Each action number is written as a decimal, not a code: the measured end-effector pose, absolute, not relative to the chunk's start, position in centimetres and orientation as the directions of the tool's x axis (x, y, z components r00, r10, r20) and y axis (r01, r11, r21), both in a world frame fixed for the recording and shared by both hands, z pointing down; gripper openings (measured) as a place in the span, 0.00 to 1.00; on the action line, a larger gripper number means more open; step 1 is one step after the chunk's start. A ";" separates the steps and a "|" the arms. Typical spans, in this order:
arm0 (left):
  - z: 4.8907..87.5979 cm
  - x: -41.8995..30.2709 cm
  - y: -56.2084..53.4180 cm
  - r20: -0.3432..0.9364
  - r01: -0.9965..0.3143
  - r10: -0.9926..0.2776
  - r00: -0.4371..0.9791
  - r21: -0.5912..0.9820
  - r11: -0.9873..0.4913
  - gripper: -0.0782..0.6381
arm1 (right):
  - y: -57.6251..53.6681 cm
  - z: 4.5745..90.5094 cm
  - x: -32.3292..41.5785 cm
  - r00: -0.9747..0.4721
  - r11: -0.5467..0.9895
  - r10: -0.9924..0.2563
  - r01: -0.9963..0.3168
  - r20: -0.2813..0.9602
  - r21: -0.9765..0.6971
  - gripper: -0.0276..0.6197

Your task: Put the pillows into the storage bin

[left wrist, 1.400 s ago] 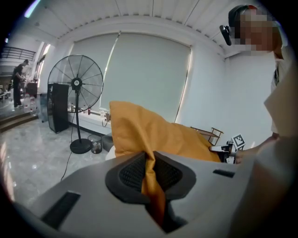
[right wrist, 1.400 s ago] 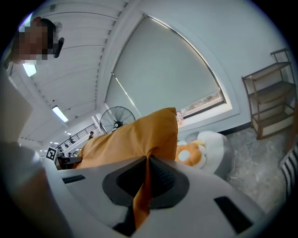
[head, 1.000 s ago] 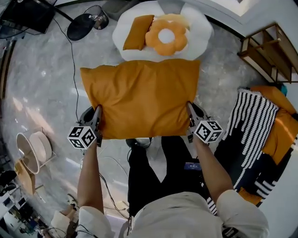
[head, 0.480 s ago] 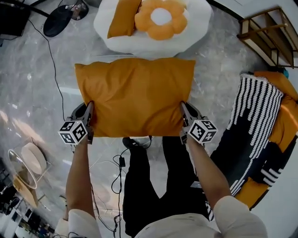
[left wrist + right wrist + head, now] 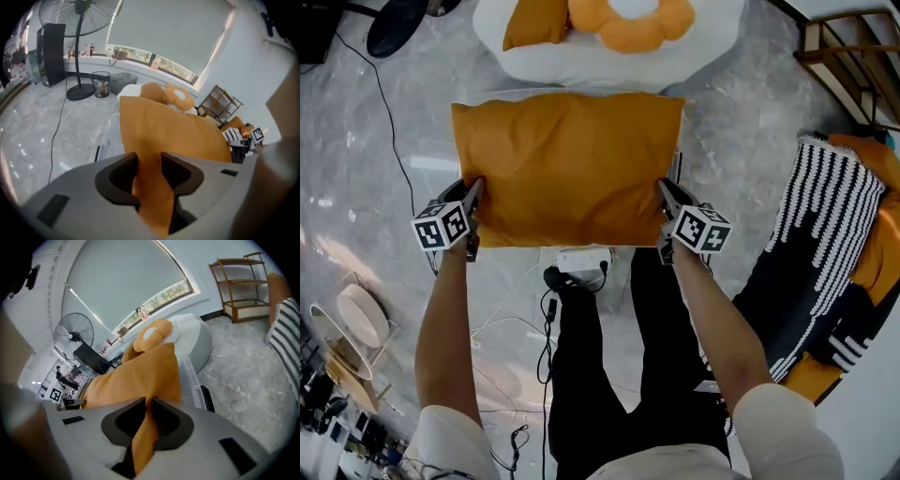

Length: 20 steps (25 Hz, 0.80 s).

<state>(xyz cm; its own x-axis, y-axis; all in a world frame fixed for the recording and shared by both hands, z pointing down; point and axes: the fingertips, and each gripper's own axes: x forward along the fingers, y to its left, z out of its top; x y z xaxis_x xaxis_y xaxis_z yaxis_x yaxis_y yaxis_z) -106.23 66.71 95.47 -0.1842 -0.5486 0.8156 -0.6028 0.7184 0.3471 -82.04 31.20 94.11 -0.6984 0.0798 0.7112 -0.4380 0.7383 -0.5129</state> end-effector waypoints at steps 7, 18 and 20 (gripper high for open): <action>93.9 -103.9 65.3 0.748 -0.669 -0.597 -0.289 0.288 0.685 0.42 | 31.0 93.5 -81.9 -0.684 0.812 0.078 -0.379 0.726 -0.444 0.30; 70.4 -101.0 58.5 0.381 -0.766 -0.781 -0.495 0.234 0.599 0.27 | 29.6 70.9 -86.4 -0.922 0.955 0.149 0.040 0.358 -0.295 0.21; 64.6 -100.3 57.2 0.314 -0.777 -0.787 -0.532 0.189 0.601 0.25 | 28.6 65.1 -87.0 -0.945 0.964 0.169 0.098 0.279 -0.249 0.20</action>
